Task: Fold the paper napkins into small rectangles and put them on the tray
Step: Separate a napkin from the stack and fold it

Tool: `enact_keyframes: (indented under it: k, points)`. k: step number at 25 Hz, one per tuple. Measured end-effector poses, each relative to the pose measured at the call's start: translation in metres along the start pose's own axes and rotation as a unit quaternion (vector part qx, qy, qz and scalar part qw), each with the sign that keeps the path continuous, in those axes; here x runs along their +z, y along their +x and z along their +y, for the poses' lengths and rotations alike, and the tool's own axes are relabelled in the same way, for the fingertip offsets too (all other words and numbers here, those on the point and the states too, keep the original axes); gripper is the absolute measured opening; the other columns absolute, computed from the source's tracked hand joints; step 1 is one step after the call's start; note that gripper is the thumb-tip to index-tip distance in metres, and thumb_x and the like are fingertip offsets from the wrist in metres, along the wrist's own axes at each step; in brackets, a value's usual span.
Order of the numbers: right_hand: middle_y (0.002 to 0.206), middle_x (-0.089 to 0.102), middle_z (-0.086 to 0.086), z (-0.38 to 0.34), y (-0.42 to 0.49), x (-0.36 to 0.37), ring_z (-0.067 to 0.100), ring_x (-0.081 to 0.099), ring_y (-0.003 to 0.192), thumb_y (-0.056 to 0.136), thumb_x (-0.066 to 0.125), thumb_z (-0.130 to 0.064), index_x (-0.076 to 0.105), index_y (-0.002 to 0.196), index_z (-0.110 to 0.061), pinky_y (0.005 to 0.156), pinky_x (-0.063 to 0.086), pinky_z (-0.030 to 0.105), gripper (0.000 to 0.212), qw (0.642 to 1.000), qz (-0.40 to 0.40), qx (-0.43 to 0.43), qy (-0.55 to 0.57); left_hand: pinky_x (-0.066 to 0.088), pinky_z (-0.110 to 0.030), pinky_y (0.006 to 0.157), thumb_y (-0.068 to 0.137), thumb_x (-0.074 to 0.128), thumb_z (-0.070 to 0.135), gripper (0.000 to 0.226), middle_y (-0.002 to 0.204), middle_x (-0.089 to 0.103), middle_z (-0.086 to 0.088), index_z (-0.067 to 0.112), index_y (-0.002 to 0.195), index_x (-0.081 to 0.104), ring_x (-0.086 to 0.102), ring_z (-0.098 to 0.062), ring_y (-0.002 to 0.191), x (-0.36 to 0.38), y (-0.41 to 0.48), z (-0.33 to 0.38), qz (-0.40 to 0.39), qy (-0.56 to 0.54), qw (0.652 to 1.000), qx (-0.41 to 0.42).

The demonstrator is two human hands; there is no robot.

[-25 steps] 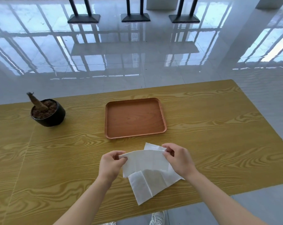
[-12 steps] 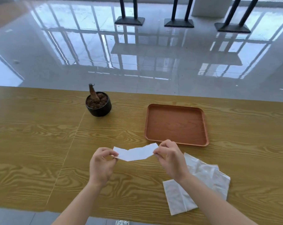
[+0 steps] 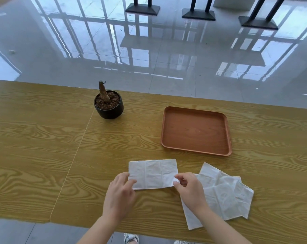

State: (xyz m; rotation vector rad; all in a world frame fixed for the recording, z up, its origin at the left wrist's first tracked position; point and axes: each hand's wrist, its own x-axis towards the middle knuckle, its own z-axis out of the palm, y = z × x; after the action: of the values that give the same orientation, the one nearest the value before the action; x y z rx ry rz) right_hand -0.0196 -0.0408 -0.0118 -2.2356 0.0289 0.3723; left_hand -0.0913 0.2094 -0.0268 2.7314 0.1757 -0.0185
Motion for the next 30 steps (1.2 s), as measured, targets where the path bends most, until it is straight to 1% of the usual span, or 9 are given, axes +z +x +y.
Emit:
enact_keyframes:
  k: [3,6,10,14,16,19,22,27,30]
  points:
    - [0.097,0.063,0.001,-0.008,0.007,0.000,0.015,0.067,0.082,0.085,0.075,-0.011,0.066,0.095,-0.023,0.079,0.060,0.039,0.019,0.993,0.025,0.097,0.059,0.040,-0.050,0.110,0.088,0.063,0.026,0.044,0.145,0.052,-0.014,0.025,0.132,0.060,0.043,-0.034,0.140,0.015,-0.001,0.011,-0.040,0.056,0.997,0.033]
    - [0.102,0.062,0.002,-0.011,0.008,-0.002,0.019,0.071,0.071,0.079,0.076,0.000,0.063,0.097,-0.024,0.071,0.062,0.038,0.032,0.985,0.013,0.153,0.083,0.027,-0.052,0.118,0.097,0.036,0.048,0.050,0.156,0.040,-0.010,0.033,0.144,0.047,0.029,-0.029,0.148,0.025,-0.001,0.010,-0.049,0.103,0.993,0.028]
    - [0.104,0.060,-0.004,-0.009,-0.005,0.002,0.014,0.072,0.064,0.077,0.077,-0.001,0.053,0.117,-0.030,0.069,0.062,0.034,0.055,0.978,-0.011,0.179,0.108,0.023,-0.054,0.120,0.097,0.036,0.048,0.051,0.160,0.034,-0.008,0.035,0.146,0.042,0.020,-0.029,0.151,0.030,-0.003,0.003,-0.056,0.104,0.993,0.027]
    - [0.091,0.070,0.004,-0.009,-0.003,0.002,0.016,0.072,0.061,0.086,0.074,-0.010,0.052,0.119,-0.027,0.073,0.063,0.042,0.043,0.963,0.019,0.211,0.168,0.018,-0.054,0.120,0.094,0.040,0.041,0.048,0.161,0.030,-0.005,0.038,0.142,0.048,0.021,-0.029,0.151,0.031,-0.010,-0.004,-0.052,0.065,0.995,0.047]
    - [0.083,0.073,0.006,-0.013,0.002,0.000,0.016,0.071,0.059,0.086,0.075,-0.011,0.057,0.117,-0.023,0.068,0.063,0.039,0.038,0.960,0.021,0.218,0.177,0.014,-0.053,0.120,0.096,0.039,0.046,0.046,0.162,0.027,-0.004,0.039,0.140,0.049,0.019,-0.028,0.151,0.031,-0.013,-0.009,-0.056,0.066,0.995,0.058]
    - [0.074,0.073,0.002,-0.023,0.006,0.003,0.015,0.069,0.062,0.084,0.076,-0.010,0.062,0.114,-0.022,0.063,0.062,0.039,0.035,0.968,0.014,0.173,0.180,0.012,-0.053,0.120,0.097,0.037,0.050,0.048,0.163,0.025,-0.004,0.040,0.144,0.045,0.013,-0.027,0.153,0.031,-0.015,-0.012,-0.063,0.073,0.993,0.062]
    - [0.078,0.071,0.003,-0.039,0.005,0.016,0.020,0.069,0.072,0.084,0.076,-0.010,0.063,0.114,-0.026,0.075,0.060,0.048,0.036,0.984,-0.005,0.098,0.151,0.012,-0.054,0.120,0.098,0.038,0.050,0.048,0.164,0.022,-0.003,0.041,0.145,0.042,0.010,-0.026,0.153,0.033,-0.014,-0.012,-0.071,0.075,0.993,0.062]
    - [0.081,0.072,-0.007,-0.059,0.007,0.039,0.006,0.065,0.075,0.087,0.073,-0.017,0.055,0.130,-0.038,0.075,0.053,0.025,0.051,0.994,-0.057,-0.018,0.090,0.012,-0.050,0.120,0.097,0.043,0.048,0.047,0.164,0.024,-0.002,0.041,0.144,0.042,0.009,-0.025,0.153,0.031,-0.015,-0.014,-0.070,0.070,0.993,0.067]
    - [0.085,0.069,-0.011,-0.051,0.004,0.041,0.010,0.063,0.075,0.090,0.070,-0.011,0.055,0.136,-0.033,0.071,0.055,0.026,0.053,0.990,-0.062,-0.128,0.012,0.014,-0.048,0.120,0.096,0.047,0.041,0.043,0.161,0.032,-0.002,0.033,0.137,0.049,0.013,-0.025,0.153,0.027,-0.015,-0.016,-0.051,0.046,0.995,0.067]
